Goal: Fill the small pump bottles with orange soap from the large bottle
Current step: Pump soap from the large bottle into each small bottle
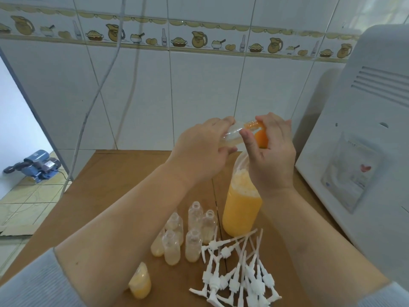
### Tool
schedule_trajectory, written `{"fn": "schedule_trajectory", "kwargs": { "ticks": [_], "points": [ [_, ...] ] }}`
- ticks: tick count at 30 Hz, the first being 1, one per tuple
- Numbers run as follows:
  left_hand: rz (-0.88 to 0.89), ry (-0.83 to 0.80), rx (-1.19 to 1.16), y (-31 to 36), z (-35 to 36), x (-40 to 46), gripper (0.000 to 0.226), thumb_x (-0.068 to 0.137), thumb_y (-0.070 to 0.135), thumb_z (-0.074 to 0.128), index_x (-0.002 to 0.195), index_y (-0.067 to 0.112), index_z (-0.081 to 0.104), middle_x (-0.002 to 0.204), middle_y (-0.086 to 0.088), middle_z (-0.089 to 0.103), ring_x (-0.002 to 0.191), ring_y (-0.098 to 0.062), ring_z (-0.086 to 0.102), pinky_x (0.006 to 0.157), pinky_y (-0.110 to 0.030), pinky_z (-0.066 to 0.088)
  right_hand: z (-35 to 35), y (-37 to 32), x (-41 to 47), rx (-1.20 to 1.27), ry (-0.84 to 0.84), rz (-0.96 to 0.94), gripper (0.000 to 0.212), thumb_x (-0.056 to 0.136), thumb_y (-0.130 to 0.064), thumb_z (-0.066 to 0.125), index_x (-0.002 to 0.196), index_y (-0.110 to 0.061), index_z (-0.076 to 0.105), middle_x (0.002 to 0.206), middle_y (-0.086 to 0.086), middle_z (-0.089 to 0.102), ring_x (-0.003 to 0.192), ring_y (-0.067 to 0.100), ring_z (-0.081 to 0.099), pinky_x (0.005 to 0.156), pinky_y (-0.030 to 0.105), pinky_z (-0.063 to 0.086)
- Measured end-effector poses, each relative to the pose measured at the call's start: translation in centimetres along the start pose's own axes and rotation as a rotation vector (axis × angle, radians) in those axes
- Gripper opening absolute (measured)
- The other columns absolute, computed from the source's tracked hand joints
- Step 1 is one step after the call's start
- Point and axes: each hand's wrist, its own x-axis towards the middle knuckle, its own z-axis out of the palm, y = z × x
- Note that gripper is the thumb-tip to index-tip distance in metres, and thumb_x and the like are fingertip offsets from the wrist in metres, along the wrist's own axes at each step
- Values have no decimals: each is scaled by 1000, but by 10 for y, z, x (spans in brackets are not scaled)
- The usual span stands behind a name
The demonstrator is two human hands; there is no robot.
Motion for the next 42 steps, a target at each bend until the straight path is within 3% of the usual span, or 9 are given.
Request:
{"fn": "schedule_trajectory", "kwargs": {
  "ticks": [2,7,14,21,26,32,35,39,42],
  "points": [
    [-4,-16,1,0,0,0,53,90,35,59,138,19,43,121,4,58,102,-17,56,85,-30,46,-1,1,-2,-16,-15,11,57,93,-52,40,115,-3,58,112,9,59,112,13,47,115,42,23],
    [0,8,-23,2,-6,1,52,89,35,60,137,21,45,118,6,58,103,-14,55,87,-30,46,-11,-2,6,-33,-14,-33,54,93,-50,43,115,-4,59,112,7,59,113,11,46,117,24,8],
    [-35,-11,-37,4,0,-2,54,90,33,60,139,20,43,124,5,57,110,-15,54,92,-32,46,-4,-1,-3,-63,13,-6,50,92,-45,48,114,-2,59,111,9,60,113,14,48,116,32,16],
    [-27,-9,-37,7,-14,3,50,90,34,60,137,24,45,117,8,57,101,-13,53,86,-29,44,-16,-7,6,-112,3,-56,54,94,-49,44,118,-4,58,115,9,60,116,13,44,115,17,4],
    [-50,4,-53,8,-5,-3,52,89,33,62,137,21,45,119,6,59,107,-13,54,88,-27,42,-6,-3,-3,-129,43,-60,51,94,-46,46,114,-1,59,111,12,61,113,16,49,116,29,16],
    [-43,-17,16,7,-9,2,52,91,37,57,139,24,42,123,8,56,106,-14,53,83,-25,39,-12,-1,6,-111,-24,-78,58,93,-53,40,116,-4,60,116,11,62,121,18,45,116,18,4],
    [-38,-2,1,10,-12,2,51,90,36,59,137,24,43,119,7,57,106,-15,54,86,-29,44,-14,-2,7,-112,13,-77,53,93,-50,45,115,-3,60,114,10,62,117,16,46,116,20,6],
    [-47,-7,-52,10,-5,-4,52,88,32,62,137,21,46,116,5,59,106,-16,55,89,-32,46,-10,-2,-5,-126,31,-55,49,92,-45,50,115,-2,59,112,11,61,113,18,50,116,31,17],
    [-60,-22,-43,8,-3,-6,51,89,32,62,137,22,46,120,6,58,108,-15,54,88,-27,41,-9,-2,-7,-134,-2,-44,51,93,-47,46,115,-3,59,113,10,61,113,17,49,116,26,13]
  ]
}}
